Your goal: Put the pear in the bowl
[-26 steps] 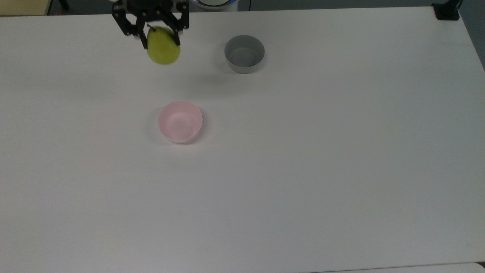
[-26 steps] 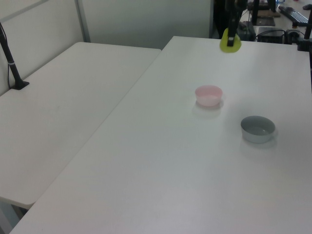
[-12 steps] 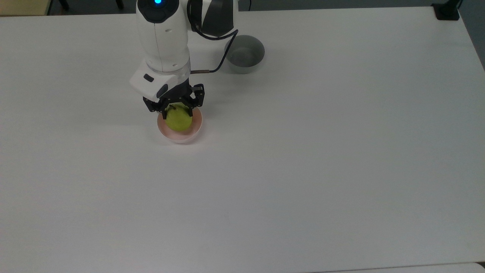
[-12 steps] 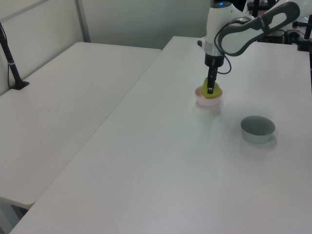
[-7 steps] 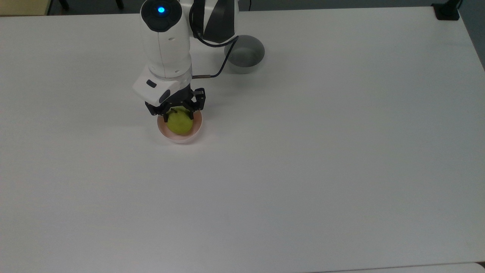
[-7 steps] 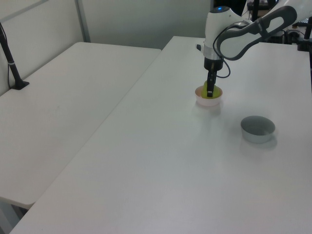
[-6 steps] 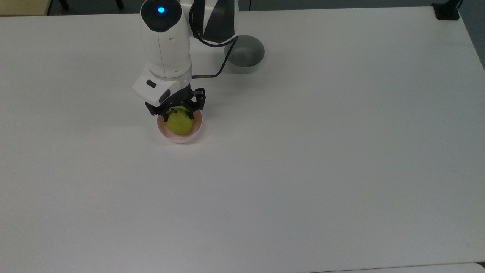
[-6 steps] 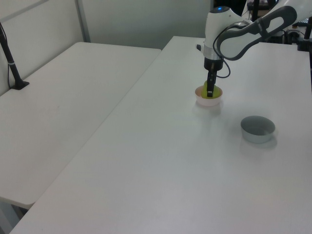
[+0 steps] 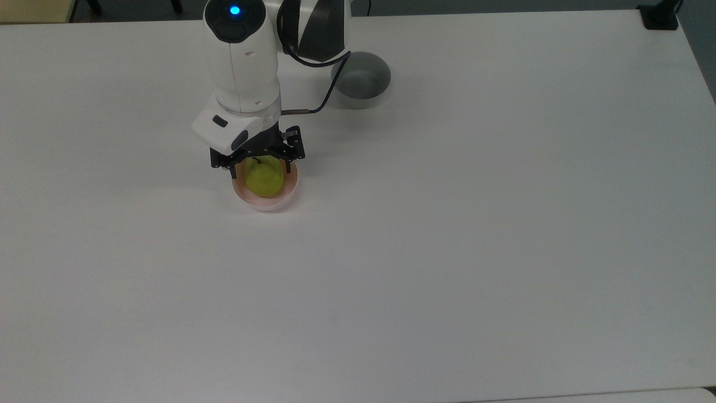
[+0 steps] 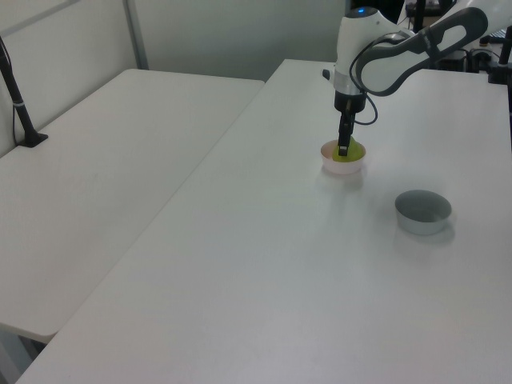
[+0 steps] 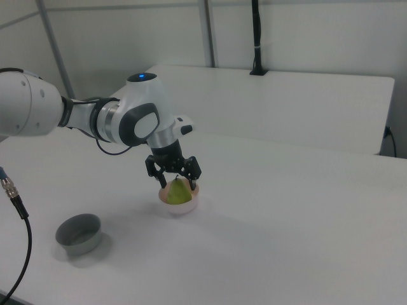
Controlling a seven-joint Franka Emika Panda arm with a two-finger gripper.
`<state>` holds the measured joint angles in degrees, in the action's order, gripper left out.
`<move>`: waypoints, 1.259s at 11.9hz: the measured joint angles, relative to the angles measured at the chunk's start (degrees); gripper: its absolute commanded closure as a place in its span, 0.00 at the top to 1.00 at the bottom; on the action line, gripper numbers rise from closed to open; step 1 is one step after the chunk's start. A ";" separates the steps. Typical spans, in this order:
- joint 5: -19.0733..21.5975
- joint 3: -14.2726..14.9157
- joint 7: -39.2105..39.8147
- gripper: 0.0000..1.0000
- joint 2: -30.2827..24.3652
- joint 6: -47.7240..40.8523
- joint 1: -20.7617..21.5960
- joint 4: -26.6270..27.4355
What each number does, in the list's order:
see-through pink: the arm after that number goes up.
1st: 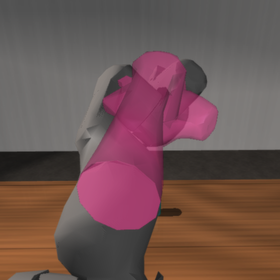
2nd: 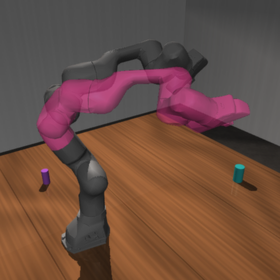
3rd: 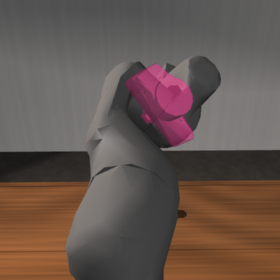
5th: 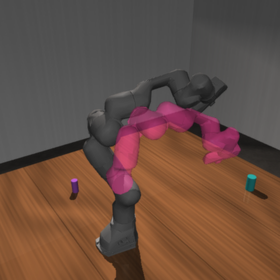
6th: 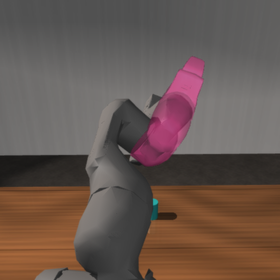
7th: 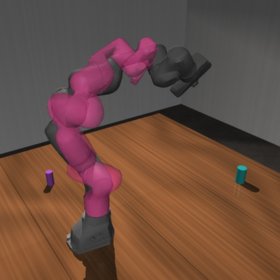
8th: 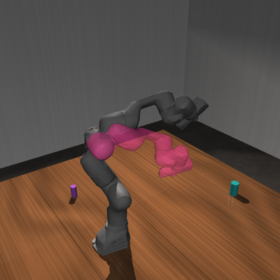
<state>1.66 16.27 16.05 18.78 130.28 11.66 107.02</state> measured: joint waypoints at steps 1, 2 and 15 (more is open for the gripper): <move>0.00 0.01 0.00 1.00 -0.50 0.00 -0.10 -0.21; 0.00 0.03 0.00 1.00 -1.29 -1.26 -0.14 -0.77; -0.01 -4.25 -0.17 1.00 -25.12 -40.32 -9.73 -7.72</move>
<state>1.65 12.02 15.87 -6.34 89.97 1.92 99.31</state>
